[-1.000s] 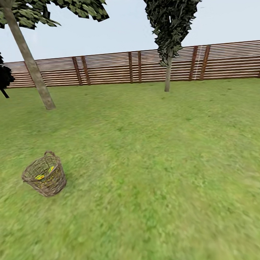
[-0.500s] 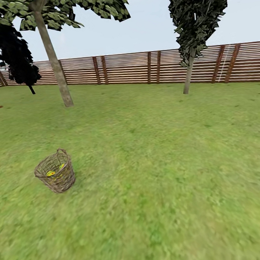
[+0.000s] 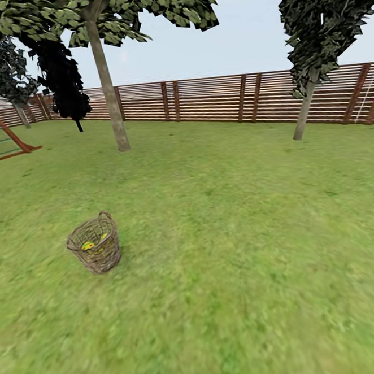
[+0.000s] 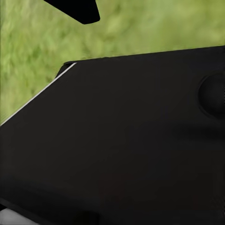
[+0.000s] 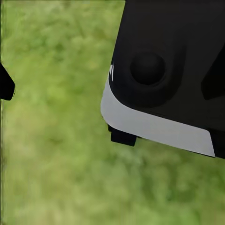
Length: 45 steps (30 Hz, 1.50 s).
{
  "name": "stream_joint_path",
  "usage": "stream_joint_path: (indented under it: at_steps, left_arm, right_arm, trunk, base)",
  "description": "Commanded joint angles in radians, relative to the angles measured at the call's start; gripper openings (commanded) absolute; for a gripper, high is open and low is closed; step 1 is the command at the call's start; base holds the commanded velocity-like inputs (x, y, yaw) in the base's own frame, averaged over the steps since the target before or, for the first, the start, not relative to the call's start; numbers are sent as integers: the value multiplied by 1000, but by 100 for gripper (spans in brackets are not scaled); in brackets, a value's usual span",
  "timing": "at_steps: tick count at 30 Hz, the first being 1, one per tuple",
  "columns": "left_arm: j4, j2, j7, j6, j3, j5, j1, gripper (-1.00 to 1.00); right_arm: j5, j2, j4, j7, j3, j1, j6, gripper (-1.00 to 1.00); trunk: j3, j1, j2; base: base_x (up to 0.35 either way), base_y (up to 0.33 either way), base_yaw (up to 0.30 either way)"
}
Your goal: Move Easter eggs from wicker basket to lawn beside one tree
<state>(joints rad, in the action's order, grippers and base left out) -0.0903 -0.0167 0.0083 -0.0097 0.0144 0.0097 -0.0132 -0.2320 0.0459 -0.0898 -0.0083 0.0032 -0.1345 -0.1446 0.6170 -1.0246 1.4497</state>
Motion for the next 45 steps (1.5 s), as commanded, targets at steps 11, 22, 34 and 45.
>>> stream_joint_path:
  at_steps: [11, 22, 34, 45]
  left_arm:
    - [-2, 0, 1, -1, 1, 1, -1, 100]
    - [-2, 0, 1, -1, 1, 1, -1, 100]
    - [-2, 0, 1, -1, 1, 1, -1, 100]
    - [-2, 0, 1, -1, 1, 1, -1, 100]
  right_arm:
    - [-6, 0, 1, -1, 0, 0, -3, 100]
    - [-6, 0, 1, -1, 0, 0, -4, 100]
    - [-6, 0, 1, -1, 0, 0, -3, 100]
    - [-6, -1, 1, -1, 0, 0, -3, 100]
  trunk:
    - [-8, 0, 0]
    - [-16, 0, 0]
    - [-25, 0, 0]
    - [-34, 0, 0]
  base:
    - [205, -207, 277]
    - [205, -206, 277]
    - [204, -205, 277]
    - [199, -200, 277]
